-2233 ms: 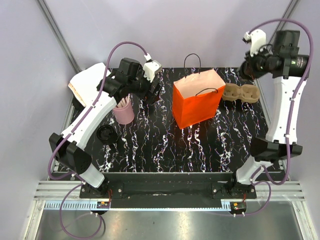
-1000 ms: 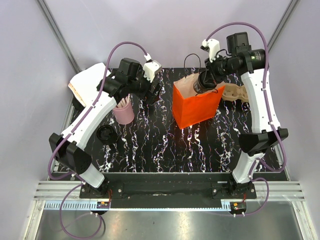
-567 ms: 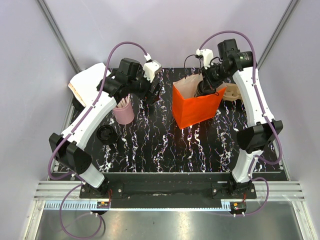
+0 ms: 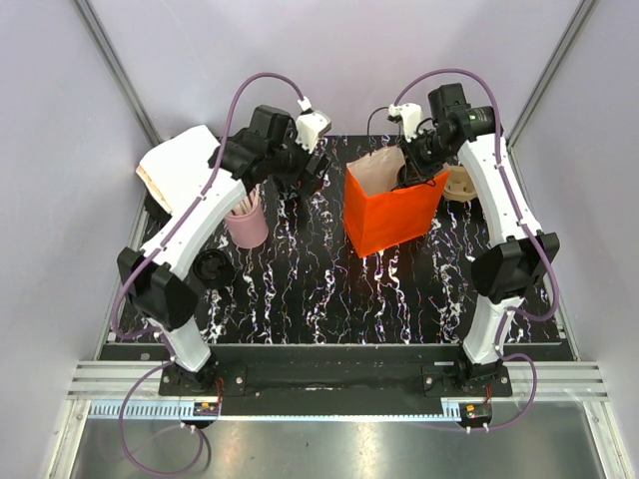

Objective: Pack the takeout coffee

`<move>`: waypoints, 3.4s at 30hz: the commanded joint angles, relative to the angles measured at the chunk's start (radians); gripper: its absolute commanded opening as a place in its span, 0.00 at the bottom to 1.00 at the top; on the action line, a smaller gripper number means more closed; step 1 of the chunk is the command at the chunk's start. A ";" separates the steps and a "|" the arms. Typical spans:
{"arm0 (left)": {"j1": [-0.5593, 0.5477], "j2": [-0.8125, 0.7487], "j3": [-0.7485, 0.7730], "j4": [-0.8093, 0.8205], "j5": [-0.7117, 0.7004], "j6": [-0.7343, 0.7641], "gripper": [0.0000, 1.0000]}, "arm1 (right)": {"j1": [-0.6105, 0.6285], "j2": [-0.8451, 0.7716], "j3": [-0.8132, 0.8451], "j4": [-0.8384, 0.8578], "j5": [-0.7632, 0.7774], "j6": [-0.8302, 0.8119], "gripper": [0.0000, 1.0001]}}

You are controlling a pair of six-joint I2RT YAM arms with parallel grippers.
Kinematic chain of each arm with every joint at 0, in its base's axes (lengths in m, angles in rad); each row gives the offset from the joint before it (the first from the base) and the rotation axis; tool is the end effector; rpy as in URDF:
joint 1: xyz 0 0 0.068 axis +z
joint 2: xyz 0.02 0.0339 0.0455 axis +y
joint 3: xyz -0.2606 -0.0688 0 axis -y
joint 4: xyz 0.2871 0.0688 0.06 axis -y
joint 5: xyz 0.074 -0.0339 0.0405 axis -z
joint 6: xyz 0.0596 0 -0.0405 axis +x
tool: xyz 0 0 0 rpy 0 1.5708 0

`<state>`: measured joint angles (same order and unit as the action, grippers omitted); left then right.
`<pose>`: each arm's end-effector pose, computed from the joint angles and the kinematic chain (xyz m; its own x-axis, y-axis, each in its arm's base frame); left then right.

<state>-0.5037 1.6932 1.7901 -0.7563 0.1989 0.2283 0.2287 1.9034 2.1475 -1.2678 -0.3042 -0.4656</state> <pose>0.3765 -0.2210 0.3785 -0.3846 0.4653 -0.7972 0.7155 0.6959 0.0610 0.4218 0.1165 0.3757 -0.5780 -0.5743 -0.5797 -0.7023 0.7118 -0.0050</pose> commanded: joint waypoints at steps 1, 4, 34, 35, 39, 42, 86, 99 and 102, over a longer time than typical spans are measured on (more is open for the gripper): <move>-0.002 0.074 0.133 0.051 -0.041 -0.018 0.99 | 0.012 0.002 0.003 0.018 0.033 0.008 0.00; -0.004 0.118 0.187 0.081 -0.046 -0.052 0.99 | 0.015 0.002 -0.001 0.012 0.040 0.002 0.00; -0.010 0.280 0.285 0.209 0.056 -0.159 0.99 | 0.027 0.013 -0.032 0.030 0.076 0.004 0.00; -0.009 0.280 0.284 0.212 0.057 -0.161 0.99 | 0.027 0.014 -0.032 0.030 0.077 0.004 0.00; -0.016 0.290 0.278 0.218 0.062 -0.161 0.99 | 0.029 0.016 -0.038 0.039 0.076 0.004 0.00; -0.019 0.296 0.276 0.225 0.060 -0.165 0.99 | 0.027 0.013 -0.046 0.041 0.076 0.004 0.00; -0.022 0.289 0.276 0.325 0.240 -0.319 0.99 | 0.027 0.006 -0.158 0.125 0.094 0.005 0.00; -0.033 0.307 0.272 0.324 0.238 -0.320 0.99 | 0.027 -0.010 -0.186 0.166 0.111 0.008 0.00; -0.033 0.312 0.269 0.324 0.237 -0.322 0.99 | 0.027 -0.023 -0.202 0.186 0.106 0.010 0.00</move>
<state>-0.5331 1.9919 2.0392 -0.4892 0.4152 -0.0811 0.2462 1.9148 1.9583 -1.1275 -0.2176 -0.4644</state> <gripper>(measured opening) 0.987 0.014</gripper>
